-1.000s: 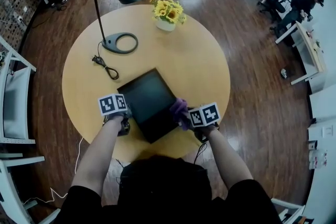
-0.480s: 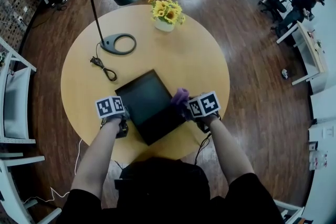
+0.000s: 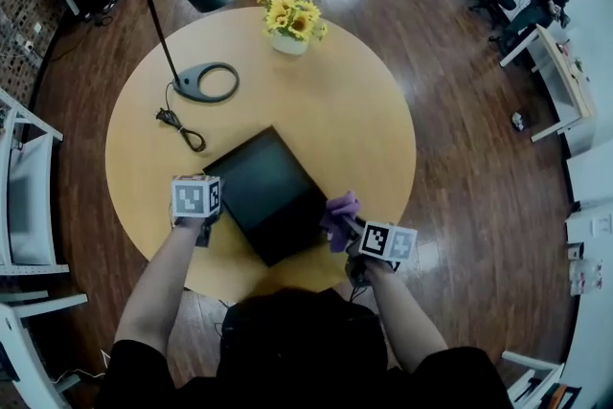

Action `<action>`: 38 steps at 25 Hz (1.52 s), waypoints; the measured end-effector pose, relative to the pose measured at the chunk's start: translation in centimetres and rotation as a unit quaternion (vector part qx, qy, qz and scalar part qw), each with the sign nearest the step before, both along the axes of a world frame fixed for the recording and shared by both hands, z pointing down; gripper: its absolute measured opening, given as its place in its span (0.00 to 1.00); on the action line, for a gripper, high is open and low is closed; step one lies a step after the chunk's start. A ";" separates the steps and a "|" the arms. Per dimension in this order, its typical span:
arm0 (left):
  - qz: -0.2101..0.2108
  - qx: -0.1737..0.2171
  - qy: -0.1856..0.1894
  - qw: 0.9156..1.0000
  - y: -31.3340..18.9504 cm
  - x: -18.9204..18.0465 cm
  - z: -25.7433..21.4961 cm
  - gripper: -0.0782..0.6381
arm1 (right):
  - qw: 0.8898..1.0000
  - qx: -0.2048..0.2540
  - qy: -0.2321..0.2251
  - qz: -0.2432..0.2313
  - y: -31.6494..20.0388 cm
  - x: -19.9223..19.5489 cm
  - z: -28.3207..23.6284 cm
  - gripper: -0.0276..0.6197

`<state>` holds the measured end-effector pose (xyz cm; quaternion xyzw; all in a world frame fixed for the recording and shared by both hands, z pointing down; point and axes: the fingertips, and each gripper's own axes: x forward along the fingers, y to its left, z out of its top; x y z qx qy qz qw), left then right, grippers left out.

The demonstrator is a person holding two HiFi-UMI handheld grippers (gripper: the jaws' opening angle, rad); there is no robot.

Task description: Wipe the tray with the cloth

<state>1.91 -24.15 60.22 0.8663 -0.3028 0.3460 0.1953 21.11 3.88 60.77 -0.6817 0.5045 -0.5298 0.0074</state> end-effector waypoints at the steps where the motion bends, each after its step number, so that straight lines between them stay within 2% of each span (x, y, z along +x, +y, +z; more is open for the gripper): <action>1: 0.029 0.031 -0.007 0.999 -0.9 0.9 -0.8 0.43 | 1.000 0.004 -0.005 0.019 0.1 0.0 0.1 0.19; 2: 0.061 0.058 -0.011 0.996 -1.6 2.0 -1.5 0.43 | 0.999 0.006 -0.008 0.031 0.2 0.0 0.1 0.19; 4: 0.144 0.089 -0.017 0.985 -2.2 4.8 -2.1 0.43 | 0.999 0.007 -0.013 0.043 0.5 -0.2 0.1 0.19; 6: 0.219 0.090 -0.031 0.971 -1.9 7.5 -1.6 0.43 | 0.999 0.002 -0.021 0.050 1.0 -0.7 0.2 0.19; 8: 0.263 0.087 -0.046 0.960 -1.6 9.5 -0.9 0.43 | 0.998 -0.005 -0.031 0.055 1.6 -1.7 0.4 0.19; 9: 0.274 0.084 -0.053 0.957 -1.7 10.2 -0.6 0.43 | 0.998 -0.008 -0.039 0.056 1.8 -2.4 0.6 0.19; 11: 0.275 0.062 -0.069 0.957 -2.2 10.8 0.5 0.48 | 0.997 -0.013 -0.050 0.050 1.7 -3.7 1.1 0.20; 13: 0.268 0.014 -0.080 0.960 -2.0 10.6 2.4 0.48 | 0.998 -0.017 -0.040 0.041 1.1 -4.0 1.6 0.20; 15: 0.280 -0.031 -0.085 0.956 -0.4 10.1 3.9 0.48 | 0.999 -0.024 -0.027 0.032 0.5 -3.7 1.8 0.21; 17: 0.300 -0.025 -0.095 0.949 1.3 9.5 4.4 0.49 | 0.999 -0.035 -0.016 0.013 0.0 -3.0 2.1 0.22; 19: 0.290 -0.015 -0.096 0.952 1.6 8.8 4.4 0.49 | 0.999 -0.046 0.003 -0.012 -0.5 -1.9 2.3 0.22; 22: 0.266 -0.031 -0.094 0.959 1.9 7.0 4.4 0.46 | 0.997 -0.061 0.040 -0.038 -2.3 0.5 2.3 0.22; 27: 0.198 -0.090 -0.074 0.973 3.4 3.0 4.4 0.39 | 0.987 -0.088 0.088 -0.101 -6.1 3.8 2.4 0.22; 29: 0.196 -0.099 -0.084 0.972 4.8 1.6 4.5 0.35 | 0.983 -0.092 0.101 -0.122 -7.8 4.9 2.2 0.22; 32: 0.217 -0.119 -0.096 0.964 7.6 0.4 4.9 0.26 | 0.976 -0.100 0.129 -0.144 -10.2 6.6 2.2 0.22; 33: 0.212 -0.134 -0.091 0.964 8.5 0.2 5.1 0.28 | 0.974 -0.101 0.138 -0.150 -11.0 7.0 2.2 0.22; 35: 0.171 -0.159 -0.072 0.970 9.4 -0.1 5.5 0.28 | 0.970 -0.104 0.148 -0.162 -12.1 7.5 2.4 0.22; 38: 0.091 -0.166 -0.054 0.980 8.9 -0.6 5.8 0.28 | 0.970 -0.097 0.148 -0.169 -12.8 7.5 2.4 0.22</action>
